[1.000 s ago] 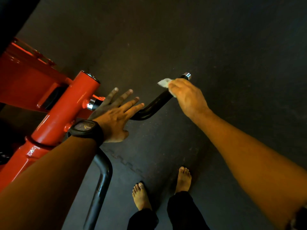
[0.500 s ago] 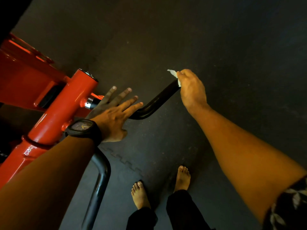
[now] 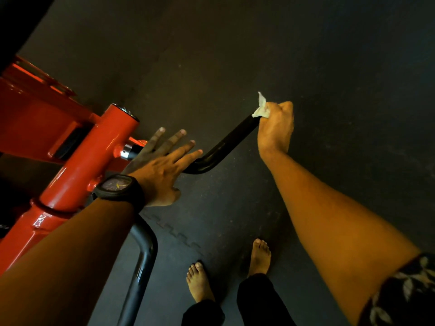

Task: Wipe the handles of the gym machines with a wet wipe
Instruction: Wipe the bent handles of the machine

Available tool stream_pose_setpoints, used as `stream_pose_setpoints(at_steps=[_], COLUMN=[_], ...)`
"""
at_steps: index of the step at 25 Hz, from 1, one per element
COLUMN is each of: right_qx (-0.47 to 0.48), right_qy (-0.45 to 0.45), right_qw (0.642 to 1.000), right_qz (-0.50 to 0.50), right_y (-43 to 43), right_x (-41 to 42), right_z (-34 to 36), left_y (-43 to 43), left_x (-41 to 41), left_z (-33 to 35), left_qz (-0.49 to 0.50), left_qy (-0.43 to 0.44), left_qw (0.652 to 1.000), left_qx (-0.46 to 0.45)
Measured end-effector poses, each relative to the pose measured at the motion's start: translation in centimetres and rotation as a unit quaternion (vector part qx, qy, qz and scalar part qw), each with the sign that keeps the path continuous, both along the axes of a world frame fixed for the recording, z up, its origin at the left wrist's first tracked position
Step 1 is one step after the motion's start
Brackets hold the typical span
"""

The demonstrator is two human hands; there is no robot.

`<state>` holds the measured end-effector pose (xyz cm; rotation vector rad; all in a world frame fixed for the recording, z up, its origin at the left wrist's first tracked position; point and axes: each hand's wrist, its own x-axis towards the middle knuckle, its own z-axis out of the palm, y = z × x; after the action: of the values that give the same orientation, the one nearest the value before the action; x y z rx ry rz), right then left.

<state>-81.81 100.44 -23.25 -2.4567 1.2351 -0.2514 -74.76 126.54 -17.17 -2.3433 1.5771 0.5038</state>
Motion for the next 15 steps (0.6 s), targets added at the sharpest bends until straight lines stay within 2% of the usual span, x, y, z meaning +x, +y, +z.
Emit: stream_pose_setpoints(at_steps=[2, 4, 7, 11, 13, 15], right_qx=[0.034, 0.044, 0.01, 0.07, 0.099, 0.153], right_qy=[0.019, 0.001, -0.027, 0.006, 0.001, -0.051], right_qw=[0.999, 0.998, 0.995, 0.996, 0.993, 0.981], right_qz=[0.001, 0.052, 0.1, -0.06, -0.071, -0.106], right_y=[-0.3, 1.5, 3.0, 3.4, 5.4, 5.3], right_x=[0.1, -0.6, -1.5, -0.3, -0.5, -0.2], right_z=[0.2, 0.5, -0.2, 0.4, 0.8, 2.0], left_y=[0.2, 0.4, 0.5, 0.6, 0.6, 0.6], left_x=[0.1, 0.1, 0.2, 0.3, 0.2, 0.1], left_z=[-0.1, -0.2, -0.5, -0.9, -1.0, -1.0], left_qz=[-0.004, -0.005, -0.016, -0.026, -0.028, -0.028], left_qy=[-0.001, -0.004, -0.014, -0.031, -0.034, -0.04], left_qw=[1.0, 1.0, 1.0, 0.999, 0.999, 0.998], left_qx=[-0.01, -0.008, -0.014, -0.03, -0.032, -0.036])
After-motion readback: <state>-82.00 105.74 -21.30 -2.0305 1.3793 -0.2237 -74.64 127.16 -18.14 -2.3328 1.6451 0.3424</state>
